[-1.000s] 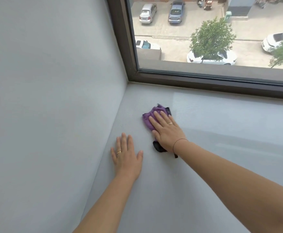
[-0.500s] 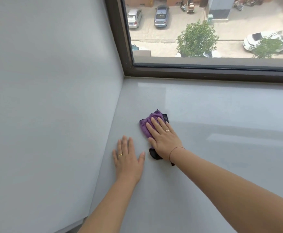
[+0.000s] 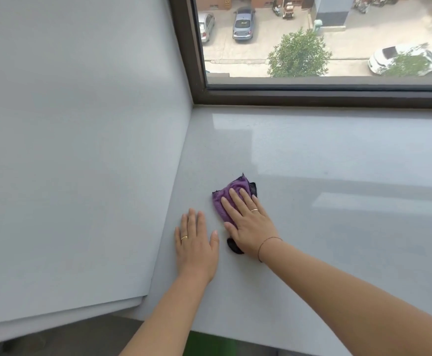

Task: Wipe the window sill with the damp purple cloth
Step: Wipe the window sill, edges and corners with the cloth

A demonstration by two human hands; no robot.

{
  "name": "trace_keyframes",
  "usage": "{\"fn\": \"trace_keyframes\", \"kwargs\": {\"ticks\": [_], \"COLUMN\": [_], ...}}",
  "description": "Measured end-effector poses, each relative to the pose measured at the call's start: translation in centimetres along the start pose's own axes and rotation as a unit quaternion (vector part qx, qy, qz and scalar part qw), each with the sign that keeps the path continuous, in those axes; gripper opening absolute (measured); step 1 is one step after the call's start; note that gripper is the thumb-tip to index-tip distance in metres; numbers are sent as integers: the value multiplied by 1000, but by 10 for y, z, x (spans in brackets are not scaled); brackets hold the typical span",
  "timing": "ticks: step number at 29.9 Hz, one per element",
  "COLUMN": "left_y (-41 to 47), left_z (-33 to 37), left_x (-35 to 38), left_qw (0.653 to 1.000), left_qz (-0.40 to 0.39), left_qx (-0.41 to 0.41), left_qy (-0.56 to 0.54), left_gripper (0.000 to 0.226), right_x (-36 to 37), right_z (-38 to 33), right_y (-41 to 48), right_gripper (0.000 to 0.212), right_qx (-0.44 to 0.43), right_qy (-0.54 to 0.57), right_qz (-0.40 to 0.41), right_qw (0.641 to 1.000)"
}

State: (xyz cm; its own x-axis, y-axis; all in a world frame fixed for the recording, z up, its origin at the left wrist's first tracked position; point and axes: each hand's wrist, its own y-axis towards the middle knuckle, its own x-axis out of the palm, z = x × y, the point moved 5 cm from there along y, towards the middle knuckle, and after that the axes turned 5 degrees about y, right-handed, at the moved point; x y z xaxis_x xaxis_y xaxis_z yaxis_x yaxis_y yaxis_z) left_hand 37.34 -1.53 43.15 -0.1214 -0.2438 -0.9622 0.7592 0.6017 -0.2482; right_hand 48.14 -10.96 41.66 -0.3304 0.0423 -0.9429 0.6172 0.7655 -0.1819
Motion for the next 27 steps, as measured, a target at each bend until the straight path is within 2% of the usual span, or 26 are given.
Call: {"fn": "trace_keyframes", "kwargs": {"ticks": [2, 5, 8, 10, 14, 17, 19, 22, 25, 27], "left_y": [-8, -21, -34, -42, -60, -71, -77, -85, -92, -95], "left_z": [-4, -8, -12, -14, -15, -19, -24, -31, -34, -35], "left_x": [3, 7, 9, 10, 8, 10, 13, 17, 18, 15], "left_qw": [1000, 1000, 999, 999, 999, 999, 998, 998, 999, 1000], "left_qz": [-7, -26, -33, -34, -26, -33, -38, -39, -24, -12], "left_qx": [7, 16, 28, 30, 29, 34, 41, 39, 28, 20], "left_qy": [8, -1, -3, -3, -14, -9, 6, 23, 23, 8], "left_gripper": [62, 61, 59, 59, 58, 59, 58, 58, 56, 54], "right_x": [-10, -28, -28, -19, 22, 24, 13, -1, 2, 13], "right_z": [28, 83, 82, 43, -56, -49, -14, 36, 25, -12], "right_y": [-4, -14, -26, -32, -58, -75, -83, -99, -102, -101], "right_gripper": [59, 58, 59, 61, 61, 58, 58, 58, 60, 63], "right_qx": [9, 144, 258, 253, 71, 6, 48, 184, 282, 274], "right_qy": [-18, -1, 33, 35, 34, 9, 5, 10, 40, 56], "right_qz": [15, 36, 45, 51, 2, -9, 19, 35, 42, 52], "right_qw": [1000, 989, 965, 965, 997, 1000, 999, 982, 958, 959]}}
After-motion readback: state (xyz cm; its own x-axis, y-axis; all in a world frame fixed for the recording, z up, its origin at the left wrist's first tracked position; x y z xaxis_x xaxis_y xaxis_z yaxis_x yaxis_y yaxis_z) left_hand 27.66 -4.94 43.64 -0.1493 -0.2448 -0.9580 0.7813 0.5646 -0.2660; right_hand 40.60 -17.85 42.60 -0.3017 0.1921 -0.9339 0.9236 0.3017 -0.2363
